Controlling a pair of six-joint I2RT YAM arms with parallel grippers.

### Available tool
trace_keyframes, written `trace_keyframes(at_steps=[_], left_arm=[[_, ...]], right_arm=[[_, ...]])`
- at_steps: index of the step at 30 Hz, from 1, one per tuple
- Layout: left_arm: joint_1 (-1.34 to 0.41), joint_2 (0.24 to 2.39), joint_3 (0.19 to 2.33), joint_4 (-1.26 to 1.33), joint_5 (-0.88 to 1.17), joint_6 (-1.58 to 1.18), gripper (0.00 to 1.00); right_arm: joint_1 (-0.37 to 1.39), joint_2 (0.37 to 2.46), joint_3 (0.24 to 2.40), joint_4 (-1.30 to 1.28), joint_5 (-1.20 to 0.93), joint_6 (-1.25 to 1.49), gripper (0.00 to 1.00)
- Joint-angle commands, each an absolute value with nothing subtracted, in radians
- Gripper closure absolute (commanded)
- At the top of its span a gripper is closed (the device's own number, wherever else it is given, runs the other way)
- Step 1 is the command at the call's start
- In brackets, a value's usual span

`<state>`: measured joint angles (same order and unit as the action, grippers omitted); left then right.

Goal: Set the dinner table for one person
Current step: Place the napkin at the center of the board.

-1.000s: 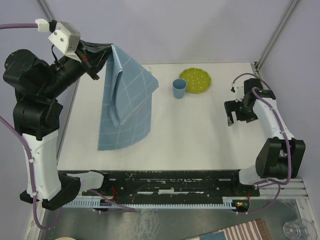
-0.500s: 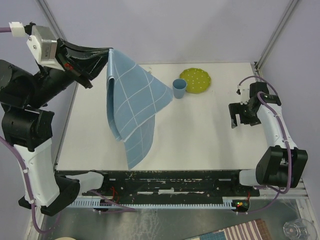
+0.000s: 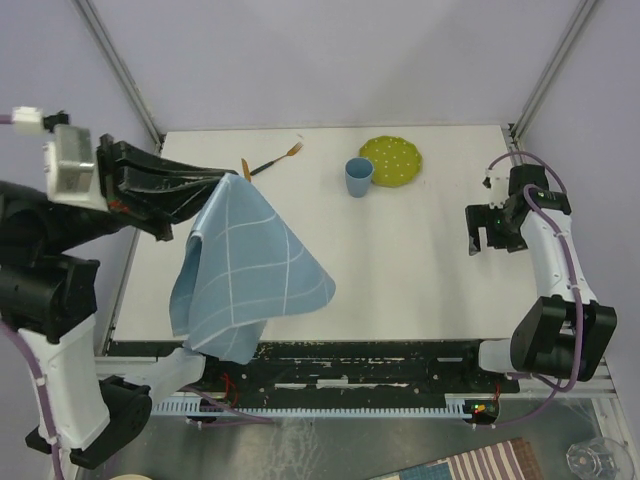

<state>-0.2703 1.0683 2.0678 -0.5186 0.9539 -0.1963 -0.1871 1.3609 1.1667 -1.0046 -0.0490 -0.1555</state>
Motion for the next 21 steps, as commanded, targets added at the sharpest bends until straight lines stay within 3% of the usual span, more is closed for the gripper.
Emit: trace_keyframes(at_steps=[1,4,12,21], left_arm=[[-0.269,1.135,1.847,-0.299,1.089,-0.341,0.97],[-0.270,1.204,1.727,-0.168,1.117,-0.394,0.97],[-0.376,1.482,1.710,-0.148,1.152,-0.295,0.97],[-0.578,1.757,1.914,-0.239,1.130,-0.202,0.97]], right_arm=[[-0.198,1.305,1.199,-0.997,-0.062,-0.146,0.01],[-0.201,1.275,1.165,-0.989,-0.061,-0.146,0.01],[-0.210,1.201,1.110,-0.966,-0.064,-0.144,0.01],[-0.223,1.169,1.099,-0.946,-0.066,-0.143,0.01]])
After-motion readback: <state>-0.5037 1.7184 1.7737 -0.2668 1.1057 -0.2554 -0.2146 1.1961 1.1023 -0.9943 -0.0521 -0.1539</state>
